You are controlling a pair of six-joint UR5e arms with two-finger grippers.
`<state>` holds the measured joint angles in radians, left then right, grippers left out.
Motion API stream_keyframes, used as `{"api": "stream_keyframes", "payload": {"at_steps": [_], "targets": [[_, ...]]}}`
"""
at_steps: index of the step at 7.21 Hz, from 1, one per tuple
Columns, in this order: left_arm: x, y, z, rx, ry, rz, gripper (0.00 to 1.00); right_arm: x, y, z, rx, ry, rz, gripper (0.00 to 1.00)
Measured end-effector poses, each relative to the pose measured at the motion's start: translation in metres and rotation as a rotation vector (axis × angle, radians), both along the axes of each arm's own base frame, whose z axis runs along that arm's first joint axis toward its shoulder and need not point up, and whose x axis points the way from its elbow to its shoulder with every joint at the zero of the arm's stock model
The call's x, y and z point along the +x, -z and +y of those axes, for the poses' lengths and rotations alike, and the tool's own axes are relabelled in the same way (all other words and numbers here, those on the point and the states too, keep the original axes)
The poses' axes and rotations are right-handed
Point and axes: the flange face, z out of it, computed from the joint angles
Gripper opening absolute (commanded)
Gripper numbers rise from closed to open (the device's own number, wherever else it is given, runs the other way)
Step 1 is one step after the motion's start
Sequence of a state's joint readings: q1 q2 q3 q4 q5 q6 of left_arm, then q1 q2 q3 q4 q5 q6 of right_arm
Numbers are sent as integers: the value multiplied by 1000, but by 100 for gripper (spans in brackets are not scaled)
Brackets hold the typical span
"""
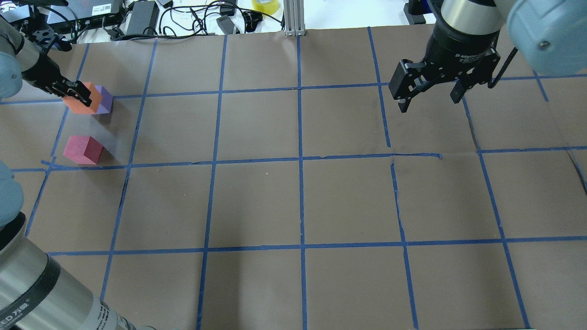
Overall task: Arrange blocks in a line
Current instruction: 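Set the orange block on top of the pink block with the left gripper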
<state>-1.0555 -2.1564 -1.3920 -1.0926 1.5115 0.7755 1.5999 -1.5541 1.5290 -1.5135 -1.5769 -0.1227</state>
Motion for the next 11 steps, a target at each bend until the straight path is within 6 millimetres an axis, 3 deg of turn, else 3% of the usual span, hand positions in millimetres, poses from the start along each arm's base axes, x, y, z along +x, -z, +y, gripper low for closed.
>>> {"api": "stream_keyframes", "payload": {"at_steps": [3,6,9,11], "targets": [[36,27,15,26,-8,18,0,0,-1,0,-7,0,-2,100],[36,27,19,25,-61,26,0,1,-2,0,-10,0,-5,100],[25,44,19,22,-102,100,0,-1,-3,1,-7,2,9,100],[21,58,25,41,-103,119,50,-1,-5,2,-10,15,11,100]]}}
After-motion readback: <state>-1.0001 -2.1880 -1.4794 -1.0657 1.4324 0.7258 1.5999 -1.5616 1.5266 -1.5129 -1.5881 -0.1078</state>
